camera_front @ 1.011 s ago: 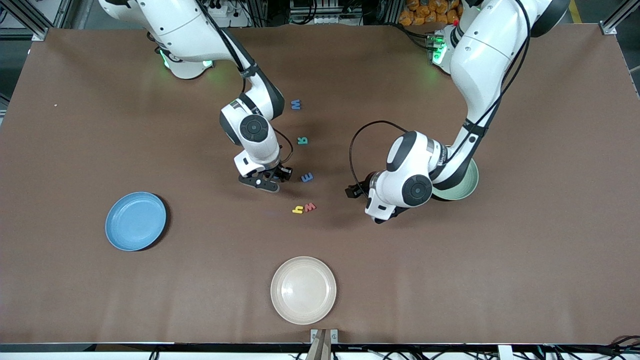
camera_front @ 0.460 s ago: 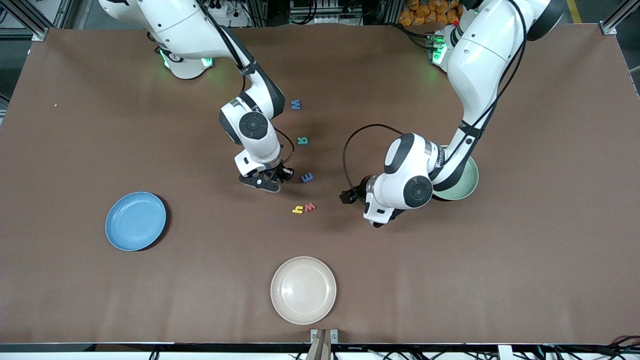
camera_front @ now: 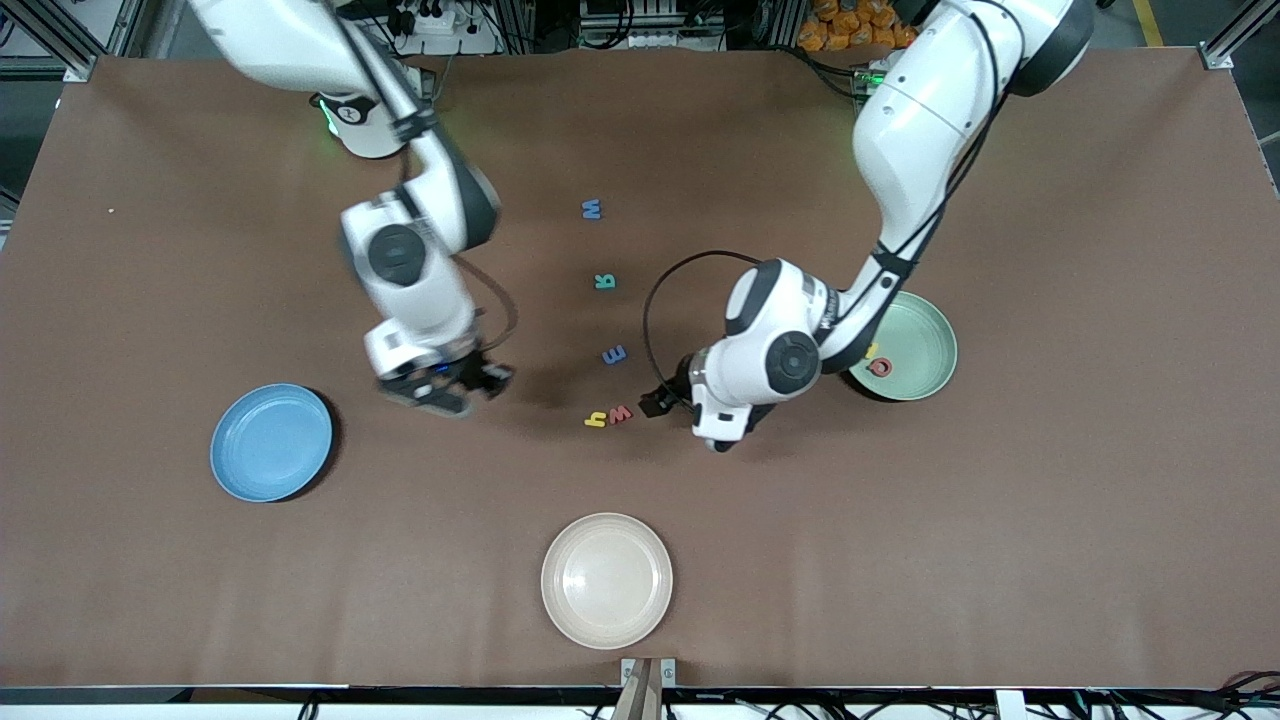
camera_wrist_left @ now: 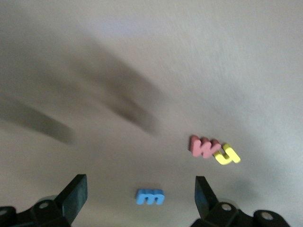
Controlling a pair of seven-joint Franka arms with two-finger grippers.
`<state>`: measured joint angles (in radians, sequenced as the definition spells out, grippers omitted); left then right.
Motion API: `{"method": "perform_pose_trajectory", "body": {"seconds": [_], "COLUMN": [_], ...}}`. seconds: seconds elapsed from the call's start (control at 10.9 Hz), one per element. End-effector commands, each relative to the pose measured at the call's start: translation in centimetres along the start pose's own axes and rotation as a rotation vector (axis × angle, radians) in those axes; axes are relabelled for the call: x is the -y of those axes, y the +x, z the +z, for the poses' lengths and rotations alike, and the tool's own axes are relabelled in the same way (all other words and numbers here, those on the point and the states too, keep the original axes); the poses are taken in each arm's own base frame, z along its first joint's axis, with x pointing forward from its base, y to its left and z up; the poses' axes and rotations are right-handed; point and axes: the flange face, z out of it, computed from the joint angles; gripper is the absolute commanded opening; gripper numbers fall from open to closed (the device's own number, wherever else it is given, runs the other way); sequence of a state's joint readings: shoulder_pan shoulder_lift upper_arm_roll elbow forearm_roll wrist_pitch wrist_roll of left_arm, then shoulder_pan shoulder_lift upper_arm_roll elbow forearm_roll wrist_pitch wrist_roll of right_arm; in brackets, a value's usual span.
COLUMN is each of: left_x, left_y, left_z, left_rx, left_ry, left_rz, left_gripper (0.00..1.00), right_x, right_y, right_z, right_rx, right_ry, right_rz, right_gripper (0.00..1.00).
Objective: Sort upper and lower case letters into plates
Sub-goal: 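Grasp the blue a with the right gripper while the left gripper returns, then drop the a onto the blue plate while the left gripper reaches the teal k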
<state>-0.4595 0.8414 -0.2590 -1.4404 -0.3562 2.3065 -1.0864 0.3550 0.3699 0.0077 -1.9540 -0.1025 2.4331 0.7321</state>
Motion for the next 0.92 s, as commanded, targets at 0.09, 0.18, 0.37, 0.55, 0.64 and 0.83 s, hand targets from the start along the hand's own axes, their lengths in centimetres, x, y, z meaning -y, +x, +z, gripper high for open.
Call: {"method": "perform_pose_trajectory", "body": {"seconds": [0.09,0.18,0.37,0.55,0.64,0.83], "left_x": [-1.3,-1.7,-1.8,-1.1,-1.0,0.2], "left_y": [-4.1,-6.4,-10.9,-17.1,-19.7,-21.3], "left_z": [2.1,2.7,2.7,4.4,4.6,5.7], "left_rx": [0.006,-0.024,-0.171,-0.342,-0.340,-0.393], "left_ry": [0.002,0.024,0.090,0.150,0.161,0.236], "left_rz": [0.022,0.041,0.058,0.079,0.111,0.188], "left_gripper": [1.00,1.00,1.00,1.00,1.00,1.00], "right_x": [-11.0,-14.8,-20.3,-23.2,-24.4,-24.9], "right_y": [6.8,8.4,11.3,12.8,13.5,14.1], "right_z": [1.1,2.0,3.3,4.1,4.6,4.4], "right_rx": [0.013,0.024,0.032,0.034,0.036,0.026], "right_ry": [-0.043,-0.053,-0.060,-0.064,-0.066,-0.064], "right_rz": [-0.073,-0.118,-0.202,-0.242,-0.246,-0.249], "right_gripper": [0.00,0.00,0.00,0.00,0.00,0.34]}}
